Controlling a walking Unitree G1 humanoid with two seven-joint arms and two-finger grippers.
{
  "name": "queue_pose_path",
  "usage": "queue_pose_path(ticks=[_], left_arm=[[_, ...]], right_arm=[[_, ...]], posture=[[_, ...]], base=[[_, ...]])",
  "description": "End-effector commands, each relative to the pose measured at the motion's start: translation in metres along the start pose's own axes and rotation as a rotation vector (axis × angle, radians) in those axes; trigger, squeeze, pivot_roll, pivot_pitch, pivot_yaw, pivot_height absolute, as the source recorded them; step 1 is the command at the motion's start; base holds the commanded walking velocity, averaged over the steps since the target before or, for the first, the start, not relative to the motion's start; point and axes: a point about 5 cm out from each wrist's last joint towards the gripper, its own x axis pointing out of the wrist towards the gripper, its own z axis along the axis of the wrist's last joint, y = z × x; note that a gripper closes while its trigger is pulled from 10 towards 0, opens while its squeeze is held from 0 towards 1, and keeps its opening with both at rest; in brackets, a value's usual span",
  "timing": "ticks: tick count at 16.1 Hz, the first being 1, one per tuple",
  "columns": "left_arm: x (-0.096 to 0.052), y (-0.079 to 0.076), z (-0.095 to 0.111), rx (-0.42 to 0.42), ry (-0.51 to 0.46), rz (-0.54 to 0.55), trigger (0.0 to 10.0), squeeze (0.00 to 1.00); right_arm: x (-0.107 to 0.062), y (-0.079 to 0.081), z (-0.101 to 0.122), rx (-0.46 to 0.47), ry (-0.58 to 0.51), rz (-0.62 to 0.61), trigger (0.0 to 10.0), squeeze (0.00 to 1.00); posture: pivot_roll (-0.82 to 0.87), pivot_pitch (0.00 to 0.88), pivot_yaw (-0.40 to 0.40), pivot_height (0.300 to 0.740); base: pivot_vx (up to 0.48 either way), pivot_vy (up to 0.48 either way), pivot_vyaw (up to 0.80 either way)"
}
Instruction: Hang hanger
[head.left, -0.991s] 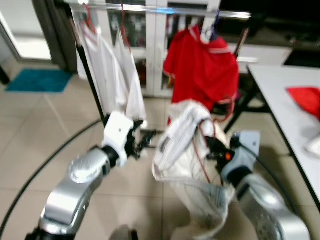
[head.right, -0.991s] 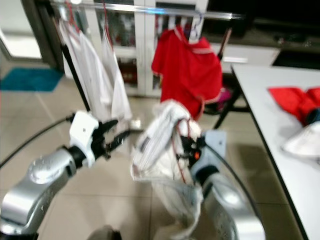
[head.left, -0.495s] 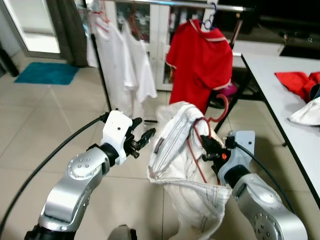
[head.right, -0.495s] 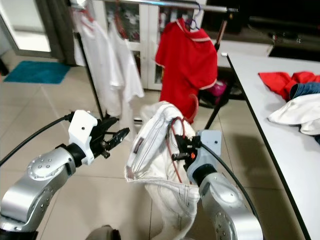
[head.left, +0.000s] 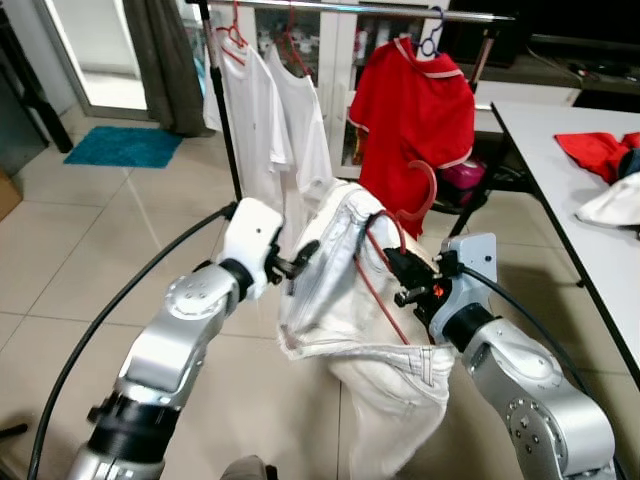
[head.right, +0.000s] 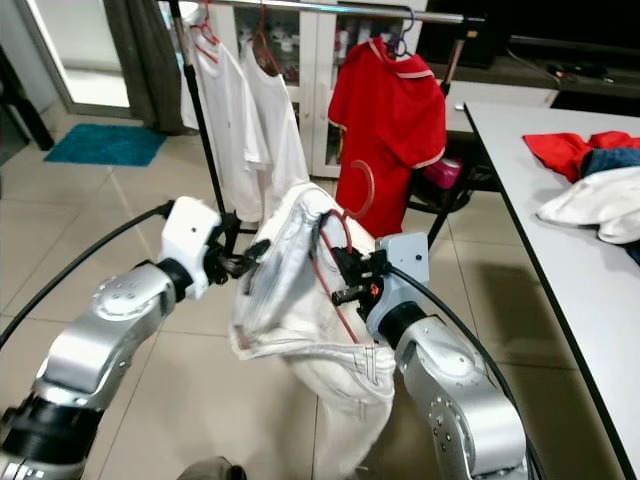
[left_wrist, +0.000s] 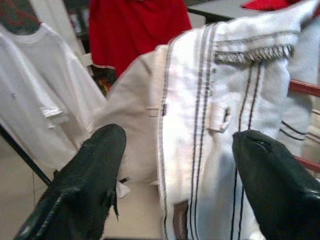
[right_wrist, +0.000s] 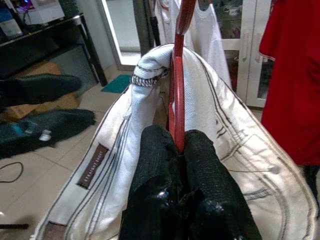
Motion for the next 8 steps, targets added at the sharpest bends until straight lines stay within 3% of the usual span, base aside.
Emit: queue_pose_path(ticks=[1,2,3,4,8], left_arm=[[0.002,0.0,-0.002,0.026,0.017,-0.01,10.0,0.35],[0.007,0.006,-0.01,0.008,0.055,0.023,10.0,0.0],[0.01,0.009,-0.013,0.003,0.068,0.042,10.0,0.0],[0.013,0.009,-0.023,-0.077,0.11,0.034,10.0,0.0],[0.013,0.003,-0.036,-0.114,0.165,-0.01,10.0,0.0]], right_arm=[[-0.001,0.005,0.019,-0.02,-0.086,0.037,0.0,0.0],[-0.001,0.01,0.026,-0.005,-0.114,0.077,0.0,0.0],[-0.001,0.011,0.028,-0.003,-0.122,0.094,0.0,0.0],[-0.002,0.014,0.035,-0.001,-0.142,0.126,0.0,0.0],[-0.003,0.016,0.042,-0.001,-0.166,0.155,0.0,0.0]], posture=[[-0.02,0.025,-0.014,0.74],[-0.02,0.026,-0.011,0.74],[-0.03,0.026,-0.009,0.74],[-0.03,0.026,-0.008,0.74],[-0.04,0.026,-0.007,0.74]], base=[[0.0,0.0,0.0],[0.0,0.0,0.0],[0.0,0.0,0.0],[0.0,0.0,0.0],[0.0,0.0,0.0]])
